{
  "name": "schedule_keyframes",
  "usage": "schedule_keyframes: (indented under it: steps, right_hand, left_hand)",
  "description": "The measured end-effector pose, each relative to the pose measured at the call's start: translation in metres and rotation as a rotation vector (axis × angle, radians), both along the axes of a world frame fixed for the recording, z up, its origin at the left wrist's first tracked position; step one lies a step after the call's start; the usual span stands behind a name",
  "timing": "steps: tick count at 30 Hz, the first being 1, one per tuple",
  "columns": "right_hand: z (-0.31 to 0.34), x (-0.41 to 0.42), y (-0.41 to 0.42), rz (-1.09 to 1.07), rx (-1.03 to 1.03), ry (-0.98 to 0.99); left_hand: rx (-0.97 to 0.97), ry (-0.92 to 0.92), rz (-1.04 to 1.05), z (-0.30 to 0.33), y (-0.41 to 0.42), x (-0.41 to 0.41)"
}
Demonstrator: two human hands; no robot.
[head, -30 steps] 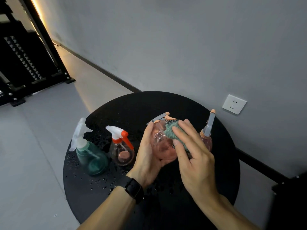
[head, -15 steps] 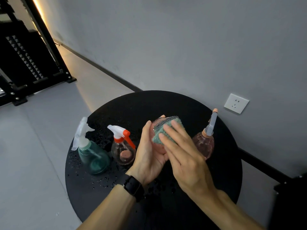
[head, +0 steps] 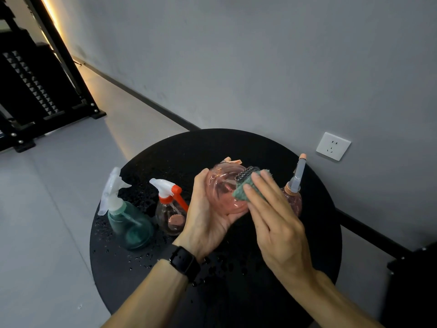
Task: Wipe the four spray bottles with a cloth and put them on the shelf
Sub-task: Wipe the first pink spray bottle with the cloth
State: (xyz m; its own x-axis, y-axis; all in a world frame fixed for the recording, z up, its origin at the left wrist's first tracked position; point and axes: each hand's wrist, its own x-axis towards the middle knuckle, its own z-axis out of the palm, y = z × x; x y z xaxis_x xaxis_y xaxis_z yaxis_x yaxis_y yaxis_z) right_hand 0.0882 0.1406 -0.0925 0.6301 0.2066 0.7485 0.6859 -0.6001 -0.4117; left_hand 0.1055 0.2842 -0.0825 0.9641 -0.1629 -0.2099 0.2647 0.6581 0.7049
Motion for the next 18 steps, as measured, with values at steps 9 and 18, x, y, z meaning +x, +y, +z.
schedule_keyframes:
  steps: [9, 18]
  right_hand:
    - [0.017, 0.000, 0.019, 0.099, 0.023, 0.012]
    - [0.010, -0.004, 0.009, 0.209, -0.109, -0.009]
  left_hand:
    - [0.060, -0.024, -0.027, -0.004, -0.005, -0.005]
    - [0.051, 0.000, -0.007, -0.004, -0.001, -0.006]
